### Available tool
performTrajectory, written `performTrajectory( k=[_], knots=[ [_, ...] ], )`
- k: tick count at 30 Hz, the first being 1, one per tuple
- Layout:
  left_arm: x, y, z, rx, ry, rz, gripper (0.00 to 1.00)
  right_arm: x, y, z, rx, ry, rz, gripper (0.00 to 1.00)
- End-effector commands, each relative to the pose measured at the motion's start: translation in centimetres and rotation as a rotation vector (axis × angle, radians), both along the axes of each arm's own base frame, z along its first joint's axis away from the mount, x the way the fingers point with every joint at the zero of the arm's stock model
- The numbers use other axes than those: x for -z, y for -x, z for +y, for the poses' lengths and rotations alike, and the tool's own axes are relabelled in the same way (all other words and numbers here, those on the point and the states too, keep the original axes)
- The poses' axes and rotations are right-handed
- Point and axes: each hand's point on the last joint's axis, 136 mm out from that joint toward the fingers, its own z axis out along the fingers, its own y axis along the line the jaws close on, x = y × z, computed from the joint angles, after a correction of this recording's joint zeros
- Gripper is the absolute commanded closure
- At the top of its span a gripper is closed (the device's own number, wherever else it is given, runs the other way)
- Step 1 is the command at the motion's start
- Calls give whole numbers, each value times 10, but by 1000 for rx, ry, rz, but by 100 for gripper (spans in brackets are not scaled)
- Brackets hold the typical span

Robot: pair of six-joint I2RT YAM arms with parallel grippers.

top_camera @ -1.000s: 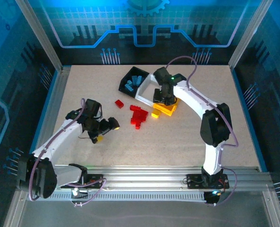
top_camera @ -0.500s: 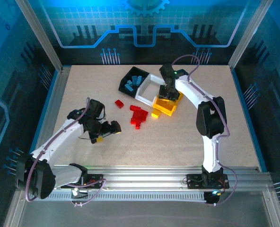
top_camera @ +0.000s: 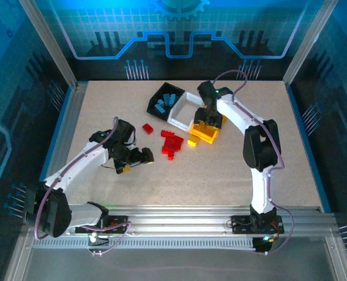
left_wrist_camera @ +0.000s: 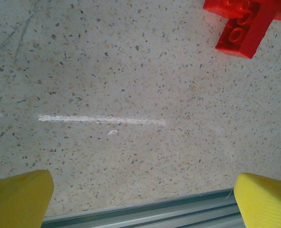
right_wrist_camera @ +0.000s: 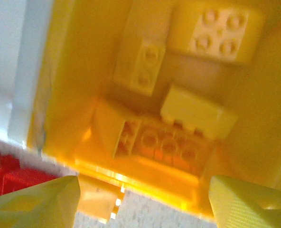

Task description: Sort the legos into containers by color

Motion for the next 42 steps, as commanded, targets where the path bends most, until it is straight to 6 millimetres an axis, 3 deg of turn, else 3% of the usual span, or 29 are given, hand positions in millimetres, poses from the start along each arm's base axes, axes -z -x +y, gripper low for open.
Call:
performTrajectory(
  k=[1, 4, 9, 20, 28, 35, 39, 42],
  knots=[
    [-6, -11, -3, -12, 0, -27, 1, -8, 38, 25, 18, -43, 26, 27],
    [-5, -13, -6, -23, 9, -18, 1, 7, 53, 38, 47, -68, 57, 26],
    [-9, -15, -5, -39, 6, -17, 1, 26, 49, 51, 68, -75, 81, 25],
    [-11, -4, 3, -77, -6, -18, 1, 60, 39, 58, 120, -73, 121, 25],
    [-7, 1, 6, -90, -13, -10, 1, 77, 36, 54, 132, -63, 146, 32],
    [-2, -2, 5, -96, -11, -7, 1, 67, 40, 52, 91, -59, 126, 57],
    [-1, -6, 2, -99, -1, -9, 1, 44, 49, 49, 59, -77, 97, 59],
    [1, -9, 0, -99, 4, -8, 1, 14, 57, 48, 30, -115, 44, 60]
  ],
)
